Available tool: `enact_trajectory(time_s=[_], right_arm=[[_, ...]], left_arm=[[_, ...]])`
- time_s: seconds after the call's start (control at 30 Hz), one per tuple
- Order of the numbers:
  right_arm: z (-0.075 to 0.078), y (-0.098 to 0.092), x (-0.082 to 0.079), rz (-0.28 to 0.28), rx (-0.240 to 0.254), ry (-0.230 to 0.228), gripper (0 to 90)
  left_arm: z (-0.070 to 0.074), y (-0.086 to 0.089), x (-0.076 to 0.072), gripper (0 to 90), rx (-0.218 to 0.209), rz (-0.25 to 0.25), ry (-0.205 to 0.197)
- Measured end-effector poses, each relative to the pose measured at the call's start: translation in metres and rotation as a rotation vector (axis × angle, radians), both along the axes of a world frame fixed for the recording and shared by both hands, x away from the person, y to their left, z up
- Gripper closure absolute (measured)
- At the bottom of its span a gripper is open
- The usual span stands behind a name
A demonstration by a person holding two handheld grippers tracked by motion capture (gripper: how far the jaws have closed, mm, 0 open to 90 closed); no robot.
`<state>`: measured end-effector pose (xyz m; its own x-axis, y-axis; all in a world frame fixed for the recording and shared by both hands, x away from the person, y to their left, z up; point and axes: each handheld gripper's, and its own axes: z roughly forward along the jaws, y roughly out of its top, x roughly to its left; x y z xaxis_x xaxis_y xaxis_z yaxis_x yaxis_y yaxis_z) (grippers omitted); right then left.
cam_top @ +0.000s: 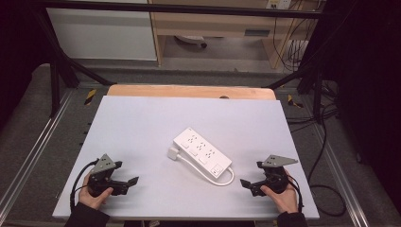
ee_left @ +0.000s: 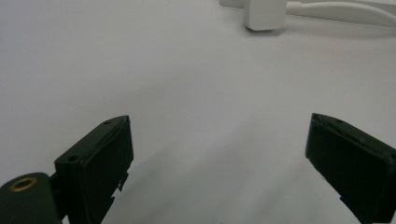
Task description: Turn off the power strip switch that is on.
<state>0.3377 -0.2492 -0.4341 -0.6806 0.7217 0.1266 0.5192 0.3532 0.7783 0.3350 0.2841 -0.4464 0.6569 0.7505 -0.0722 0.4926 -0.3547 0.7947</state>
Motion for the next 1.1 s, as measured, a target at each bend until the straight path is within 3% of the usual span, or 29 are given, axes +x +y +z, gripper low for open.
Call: enact_trajectory(time_s=[1.1], right_arm=[[0.015,0.027,0.005,0.023,-0.01,-0.016,14.1]], left_arm=[[0.0,0.0,0.0,7.6,0.0,0.003,0.0]])
